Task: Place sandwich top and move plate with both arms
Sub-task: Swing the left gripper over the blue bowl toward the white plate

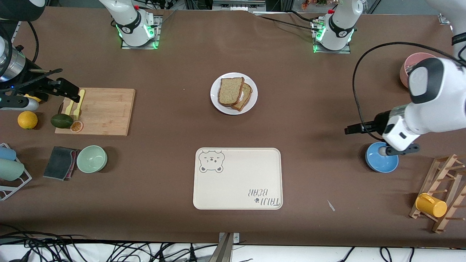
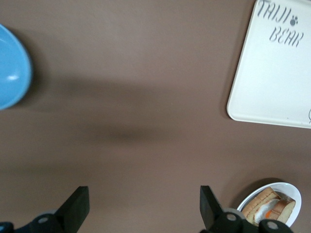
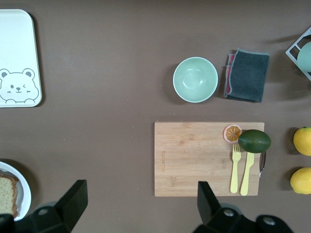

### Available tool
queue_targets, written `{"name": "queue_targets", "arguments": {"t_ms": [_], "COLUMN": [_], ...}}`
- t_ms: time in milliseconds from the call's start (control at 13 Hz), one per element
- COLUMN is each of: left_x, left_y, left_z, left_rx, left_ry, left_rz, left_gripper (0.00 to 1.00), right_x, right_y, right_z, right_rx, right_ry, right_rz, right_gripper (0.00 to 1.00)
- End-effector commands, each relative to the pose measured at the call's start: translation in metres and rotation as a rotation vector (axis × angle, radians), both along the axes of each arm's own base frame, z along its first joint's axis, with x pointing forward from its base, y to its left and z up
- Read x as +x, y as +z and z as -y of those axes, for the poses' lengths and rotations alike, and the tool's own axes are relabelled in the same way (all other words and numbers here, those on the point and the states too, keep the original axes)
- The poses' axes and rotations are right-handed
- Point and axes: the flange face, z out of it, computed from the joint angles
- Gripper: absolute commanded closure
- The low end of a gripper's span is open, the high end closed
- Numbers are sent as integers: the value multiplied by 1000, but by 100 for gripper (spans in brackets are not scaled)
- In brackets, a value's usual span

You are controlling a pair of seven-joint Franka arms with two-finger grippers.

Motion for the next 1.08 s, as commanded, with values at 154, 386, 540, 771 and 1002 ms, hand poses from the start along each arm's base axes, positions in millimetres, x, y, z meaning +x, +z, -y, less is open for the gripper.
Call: {"name": "queue_targets", "arguments": {"t_ms": [154,386,540,771,1002], "left_x": [-54,-88,-110,-135,-159], "left_y": [-44,-81,-106,-136,-151], "left_z": [49,104,151,203,244], "left_rx": [-88,-148,-205,-243,-296], "left_ry": [61,60,79,90,96], "left_rz": [29,-24,-20,-28,-89], "left_gripper": [0,0,0,0,0], "right_x": [5,6,6,9,12], "right_y": [2,0,-1,-4,-8], "right_z": [8,12,13,11,7], "right_rx": [-14,-11,-13,-9,-7], "right_ry": [-16,-24,-25,-22,-14], "right_rz": [-7,-5,-8,-5,1], "right_gripper": [0,0,0,0,0]}}
